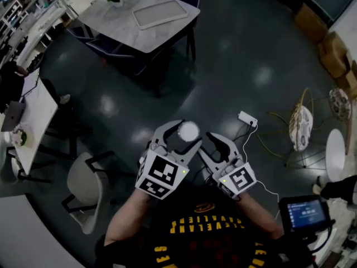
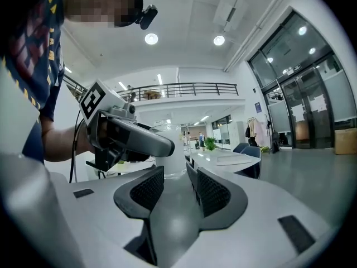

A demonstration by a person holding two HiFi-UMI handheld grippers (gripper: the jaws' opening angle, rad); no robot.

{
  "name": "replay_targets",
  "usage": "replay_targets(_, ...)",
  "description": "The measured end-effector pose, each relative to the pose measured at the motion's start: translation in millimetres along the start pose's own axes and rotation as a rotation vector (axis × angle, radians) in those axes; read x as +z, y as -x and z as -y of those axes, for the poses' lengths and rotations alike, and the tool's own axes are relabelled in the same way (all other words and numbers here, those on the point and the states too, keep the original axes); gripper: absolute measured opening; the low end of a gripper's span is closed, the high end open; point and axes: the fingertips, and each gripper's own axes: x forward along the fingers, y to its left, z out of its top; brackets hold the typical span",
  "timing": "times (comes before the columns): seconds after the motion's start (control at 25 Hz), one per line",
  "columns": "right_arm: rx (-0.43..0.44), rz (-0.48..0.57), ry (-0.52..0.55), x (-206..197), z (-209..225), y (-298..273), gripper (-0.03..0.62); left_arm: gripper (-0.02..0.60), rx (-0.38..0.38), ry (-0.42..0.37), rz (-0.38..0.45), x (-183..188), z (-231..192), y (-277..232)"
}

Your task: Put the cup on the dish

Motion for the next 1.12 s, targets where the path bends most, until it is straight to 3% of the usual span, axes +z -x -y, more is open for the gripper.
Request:
replay_targets(0.4,0.036,-0.062,0.043,-8.2,-61.0,-52.1,0.175,0.267,-0.006,0.021,0.023,-27.7,-37.9,41.6)
replay_targets(0.64,0.048,-0.068,0.043,-10.8,-62.4,-67.1,0.176,0.267,-0.024,0.032,0.020,-36.9,-36.3,38.9)
replay_targets(0.72,0.065,-0.069,0.040,-13.6,-63.5,-73.3,0.218,0.267,-0.019,0.039,0.014,-37.6,-41.3,38.1)
replay_targets(0.84,0.079,-0.072,0.031,-15.9,-61.0,-85.0,0.224,0.267,-0.013,0.042,0.004,-40.4,-49.6,32.9)
replay_targets(1.12,0.084,-0.064,0.009,-13.0,-24.2,-112.5,0.224,0.267,-0.015,0.049,-0.025,-36.0,-68.3,-0.6)
